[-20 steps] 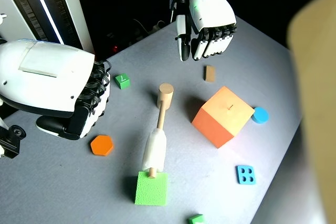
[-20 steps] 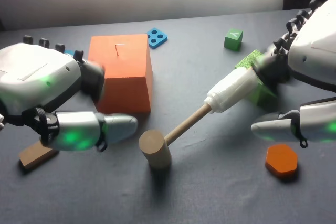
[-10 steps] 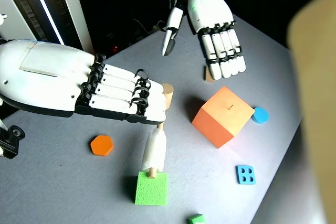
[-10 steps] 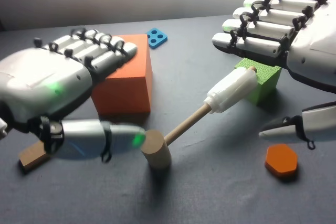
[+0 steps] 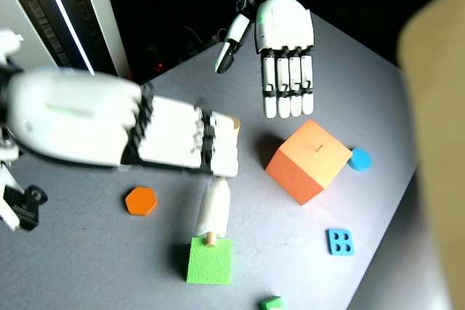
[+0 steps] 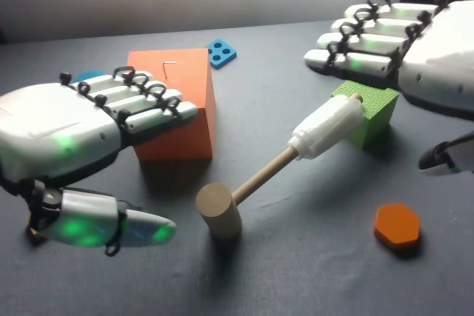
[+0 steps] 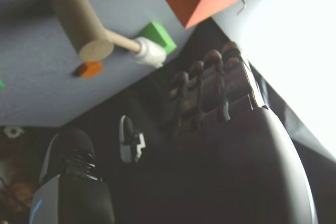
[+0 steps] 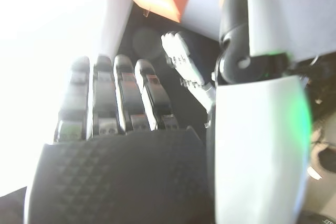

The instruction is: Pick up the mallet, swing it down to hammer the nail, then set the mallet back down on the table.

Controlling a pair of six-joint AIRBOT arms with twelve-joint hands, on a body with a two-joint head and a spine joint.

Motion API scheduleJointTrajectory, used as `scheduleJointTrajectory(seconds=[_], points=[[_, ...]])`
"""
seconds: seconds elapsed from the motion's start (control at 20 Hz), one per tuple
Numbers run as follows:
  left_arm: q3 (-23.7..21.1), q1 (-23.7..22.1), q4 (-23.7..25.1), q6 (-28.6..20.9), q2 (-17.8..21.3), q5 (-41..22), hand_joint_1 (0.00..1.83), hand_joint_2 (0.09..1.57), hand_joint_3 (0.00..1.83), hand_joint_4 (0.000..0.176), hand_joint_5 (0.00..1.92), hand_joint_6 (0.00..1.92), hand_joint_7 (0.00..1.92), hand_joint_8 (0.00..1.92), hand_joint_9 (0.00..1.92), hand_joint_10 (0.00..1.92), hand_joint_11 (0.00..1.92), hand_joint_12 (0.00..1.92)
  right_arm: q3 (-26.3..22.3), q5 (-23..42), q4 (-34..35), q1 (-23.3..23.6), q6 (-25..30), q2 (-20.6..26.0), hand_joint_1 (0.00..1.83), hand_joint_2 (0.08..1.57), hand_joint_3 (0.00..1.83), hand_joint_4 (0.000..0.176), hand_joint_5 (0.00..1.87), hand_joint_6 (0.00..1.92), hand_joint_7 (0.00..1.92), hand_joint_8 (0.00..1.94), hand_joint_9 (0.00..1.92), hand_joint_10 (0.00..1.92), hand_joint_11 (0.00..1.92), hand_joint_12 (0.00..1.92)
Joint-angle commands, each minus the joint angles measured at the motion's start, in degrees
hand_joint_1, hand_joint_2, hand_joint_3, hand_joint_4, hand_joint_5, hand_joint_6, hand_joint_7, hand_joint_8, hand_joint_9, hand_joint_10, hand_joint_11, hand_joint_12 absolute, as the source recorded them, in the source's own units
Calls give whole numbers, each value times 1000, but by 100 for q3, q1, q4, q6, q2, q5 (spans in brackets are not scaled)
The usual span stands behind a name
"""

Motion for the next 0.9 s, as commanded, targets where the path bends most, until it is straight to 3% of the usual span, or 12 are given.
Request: scheduleJointTrajectory(seconds=[0.0,0.1,0.5,0.55,0.65,0.85], points=[[63,-32,-30,-37,49,-574,123,1083,7,0,0,0,0,0,0,0,0,0,9,21,-12,199,-17,-37,1238,781,0,0,0,0,0,0,0,0,5,4],[188,-17,48,-89,45,-594,108,1031,0,0,0,0,0,0,0,0,0,0,66,-776,-11,605,41,-207,1230,869,6,0,0,0,0,0,0,0,0,0],[603,198,49,-283,-56,-811,110,1048,0,0,0,0,0,0,0,0,0,0,919,-1437,-16,739,814,-1205,1179,892,12,0,0,0,0,0,0,0,0,0],[672,238,49,-343,-104,-896,104,1049,0,0,0,0,0,0,0,0,0,0,1034,-1618,-360,772,1251,-1324,1202,897,13,0,0,0,0,0,0,0,0,0],[833,285,49,-452,-252,-1057,103,1051,1,0,0,0,0,0,0,0,0,0,1150,-2016,-2231,800,2833,-1603,1185,894,11,0,0,0,0,0,0,0,0,0],[937,339,49,-492,-305,-1111,73,1091,14,0,0,0,0,0,0,0,0,0,1400,-2205,-2429,836,3124,-1981,1132,870,0,0,0,0,0,0,0,0,0,0]])
